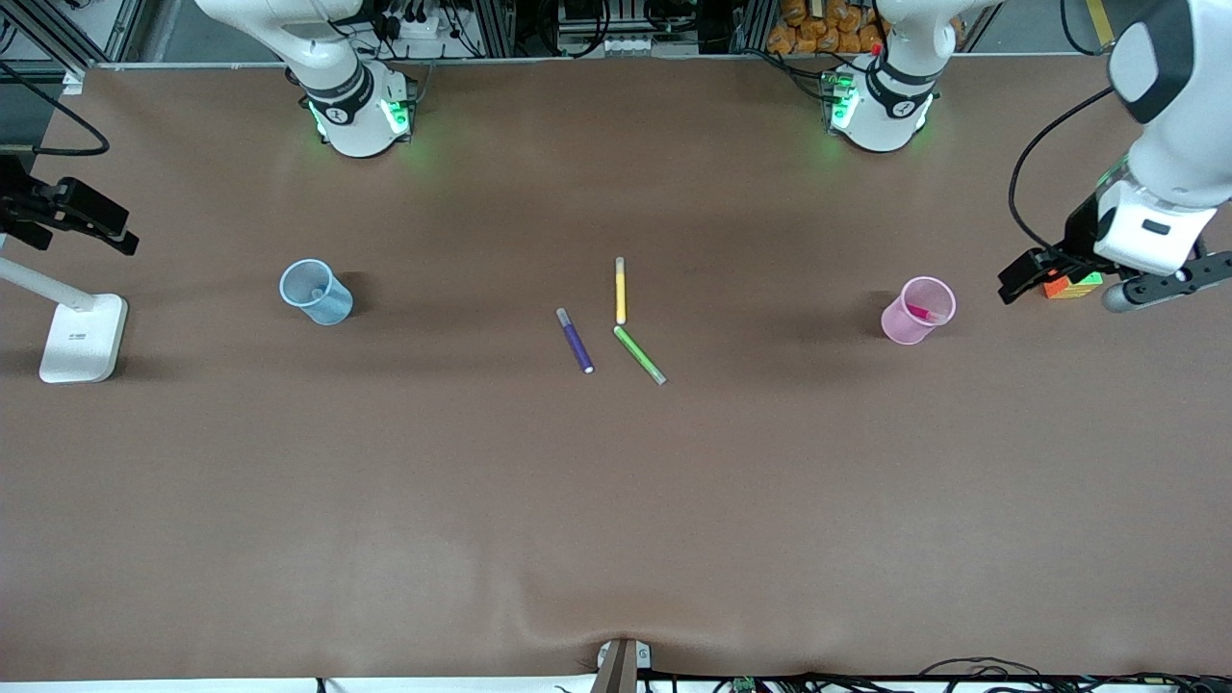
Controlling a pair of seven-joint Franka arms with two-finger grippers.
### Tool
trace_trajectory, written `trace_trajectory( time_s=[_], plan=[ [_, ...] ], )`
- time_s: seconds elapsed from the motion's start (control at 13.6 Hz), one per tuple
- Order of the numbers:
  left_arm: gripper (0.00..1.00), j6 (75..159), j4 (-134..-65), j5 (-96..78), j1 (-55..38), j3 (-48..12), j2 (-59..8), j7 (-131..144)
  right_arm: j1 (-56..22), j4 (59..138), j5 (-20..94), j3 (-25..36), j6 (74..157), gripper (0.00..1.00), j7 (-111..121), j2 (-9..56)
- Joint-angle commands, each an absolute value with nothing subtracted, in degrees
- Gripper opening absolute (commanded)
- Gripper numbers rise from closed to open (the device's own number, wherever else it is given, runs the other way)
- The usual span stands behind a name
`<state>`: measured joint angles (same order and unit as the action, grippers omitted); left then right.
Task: Place pink and blue markers in matching cups
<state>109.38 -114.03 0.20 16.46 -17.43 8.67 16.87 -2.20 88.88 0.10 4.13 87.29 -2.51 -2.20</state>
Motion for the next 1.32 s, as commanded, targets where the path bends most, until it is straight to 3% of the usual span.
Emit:
trace_trajectory(
  time_s=[0.0,0.51,1.03,1.1,1.25],
  plan=[
    [1.0,99.4,-104.8,0.3,16.9,-17.7,7.0,14.2,-1.9,87.8,-0.7,4.0,87.2,1.0,-1.0,-1.6],
    [1.0,87.5,-91.2,0.3,16.9,-17.4,7.0,11.5,-1.0,87.8,-0.6,4.0,86.3,1.0,2.1,-1.6],
    [1.0,87.0,-91.2,-0.6,16.2,-17.4,6.7,9.1,-1.0,87.8,-0.7,4.0,85.5,1.0,1.9,-1.6],
    [1.0,87.1,-91.5,-0.6,14.2,-16.5,6.7,9.1,-1.0,87.8,-0.7,4.0,85.5,1.0,1.9,-1.5],
    [1.0,85.4,-92.7,-0.3,3.3,-6.2,6.9,9.1,-0.9,87.8,-0.7,4.0,85.5,1.0,2.0,-1.5]
  ],
)
